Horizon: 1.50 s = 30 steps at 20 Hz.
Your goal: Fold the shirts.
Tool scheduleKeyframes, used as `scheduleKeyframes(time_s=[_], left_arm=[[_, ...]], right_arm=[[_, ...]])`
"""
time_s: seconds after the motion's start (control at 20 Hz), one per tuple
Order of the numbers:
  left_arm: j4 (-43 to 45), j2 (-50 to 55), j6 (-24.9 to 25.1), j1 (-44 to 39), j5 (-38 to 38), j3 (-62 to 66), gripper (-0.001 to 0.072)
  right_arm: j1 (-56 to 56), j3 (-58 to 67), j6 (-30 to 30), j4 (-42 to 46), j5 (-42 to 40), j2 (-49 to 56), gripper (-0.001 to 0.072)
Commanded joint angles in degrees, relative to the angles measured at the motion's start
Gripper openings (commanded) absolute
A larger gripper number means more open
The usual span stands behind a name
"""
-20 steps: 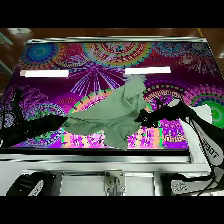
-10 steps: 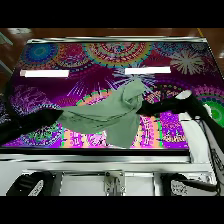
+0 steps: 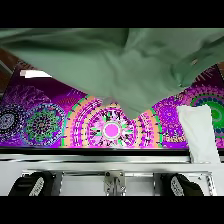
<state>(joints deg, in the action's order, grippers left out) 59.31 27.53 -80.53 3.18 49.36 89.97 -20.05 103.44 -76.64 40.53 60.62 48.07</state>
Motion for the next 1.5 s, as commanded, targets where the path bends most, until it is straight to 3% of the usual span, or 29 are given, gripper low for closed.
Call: scheduleKeyframes(time_s=[0.0, 0.4, 0.55, 0.7, 0.85, 1.0, 1.2, 1.45], left_arm=[[1.0, -2.6, 0.8, 1.5, 1.6, 7.7, 0.0041], [3.3, -5.9, 0.8, 1.6, 9.9, 7.7, 0.0041], [9.7, -6.2, -2.2, 1.6, 23.0, 7.5, 0.0041], [11.8, -6.2, -4.2, 1.6, 36.3, 1.8, 0.0041], [11.5, -6.2, -8.0, 1.5, 42.3, -10.3, 0.0041], [7.8, -6.1, -8.9, 1.5, 40.0, -24.2, 0.0041], [0.2, -5.2, -8.9, 1.5, 26.8, -39.4, 0.0041], [-0.9, 4.5, -8.3, 1.5, 10.7, -44.5, 0.0041]], right_arm=[[-2.3, 9.8, -5.1, 1.6, -1.9, -5.2, 0.0054], [-2.3, 9.9, -5.7, 5.2, 7.8, -7.0, 0.0054], [-2.3, 9.9, -7.8, 14.2, 16.6, -7.6, 0.0054], [-2.3, 9.8, -8.3, 18.2, 33.0, -5.5, 0.0054], [-2.3, 4.9, -10.2, 17.9, 43.2, -2.1, 0.0054], [-2.3, -6.4, -10.1, 16.6, 37.9, 0.2, 0.0054], [2.6, -20.1, -8.8, 11.9, 21.6, 7.0, 0.0054], [15.7, -21.5, -8.6, 17.6, -1.0, 23.1, 0.0054]])
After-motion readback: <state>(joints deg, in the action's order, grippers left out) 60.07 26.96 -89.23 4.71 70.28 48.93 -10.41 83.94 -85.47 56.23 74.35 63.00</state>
